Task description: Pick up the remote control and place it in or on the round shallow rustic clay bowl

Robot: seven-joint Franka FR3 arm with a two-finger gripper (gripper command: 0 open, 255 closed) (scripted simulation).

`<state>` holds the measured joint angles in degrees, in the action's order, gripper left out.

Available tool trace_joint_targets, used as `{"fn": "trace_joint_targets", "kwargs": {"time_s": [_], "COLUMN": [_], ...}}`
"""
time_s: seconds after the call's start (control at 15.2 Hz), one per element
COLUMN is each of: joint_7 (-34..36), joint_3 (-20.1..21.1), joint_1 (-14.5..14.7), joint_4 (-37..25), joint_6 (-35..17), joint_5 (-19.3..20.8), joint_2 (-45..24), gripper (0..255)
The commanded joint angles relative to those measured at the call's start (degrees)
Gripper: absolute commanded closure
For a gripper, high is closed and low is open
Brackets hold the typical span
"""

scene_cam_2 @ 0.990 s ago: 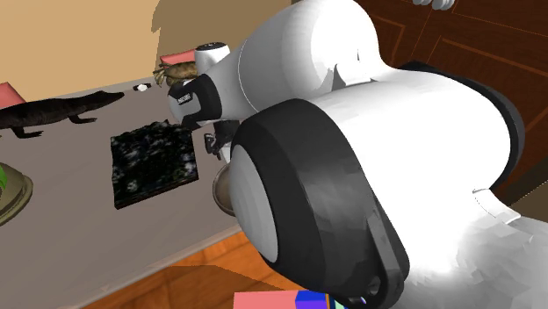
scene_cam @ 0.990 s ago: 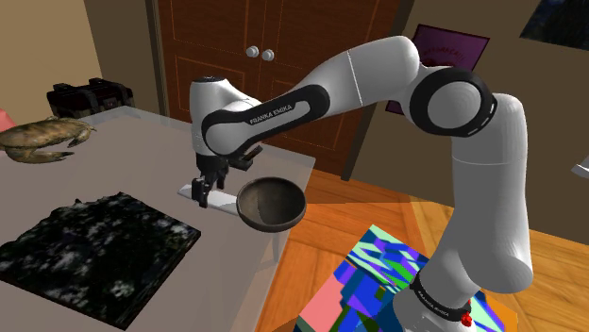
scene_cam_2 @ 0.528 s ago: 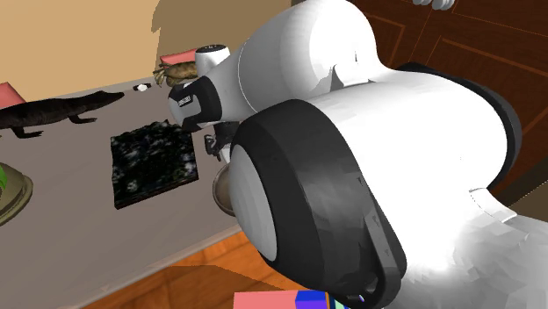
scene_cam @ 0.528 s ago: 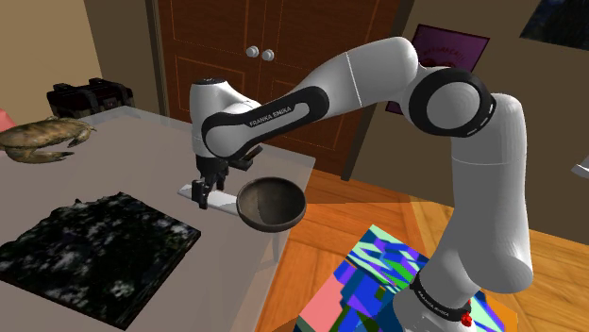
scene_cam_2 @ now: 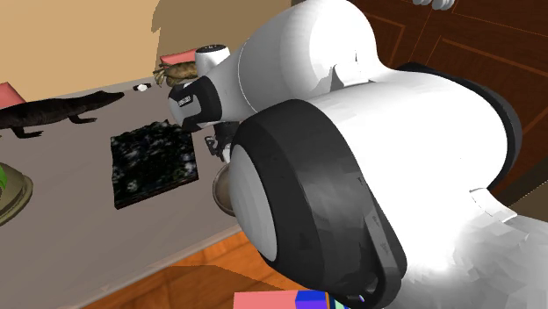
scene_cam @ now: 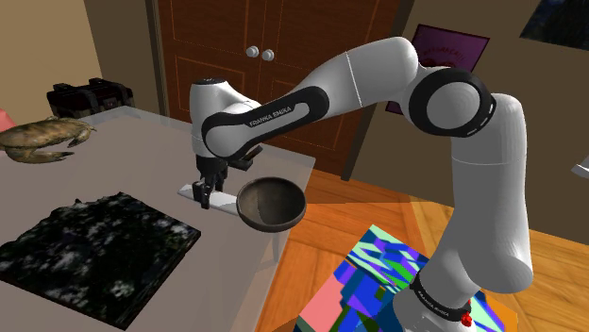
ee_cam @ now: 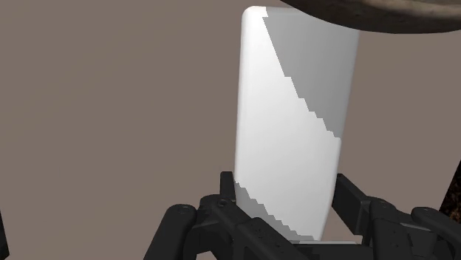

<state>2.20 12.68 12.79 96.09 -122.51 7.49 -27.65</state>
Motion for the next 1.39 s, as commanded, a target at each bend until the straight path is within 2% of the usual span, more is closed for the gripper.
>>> {"fn": "trace_joint_targets", "kwargs": {"time_s": [0.0,0.13,1.32], "joint_7": [0.0,0.0,-1.0], "joint_3": [0.0,0.0,0.7], "joint_1": [0.0,0.0,-0.2], "joint_4": [0.0,0.0,-6.9], "joint_6": [0.0,0.0,11.7], "joint_5": [0.0,0.0,-1.5], "joint_2": [0.0,0.0,4.8], "gripper": [255,255,255]}}
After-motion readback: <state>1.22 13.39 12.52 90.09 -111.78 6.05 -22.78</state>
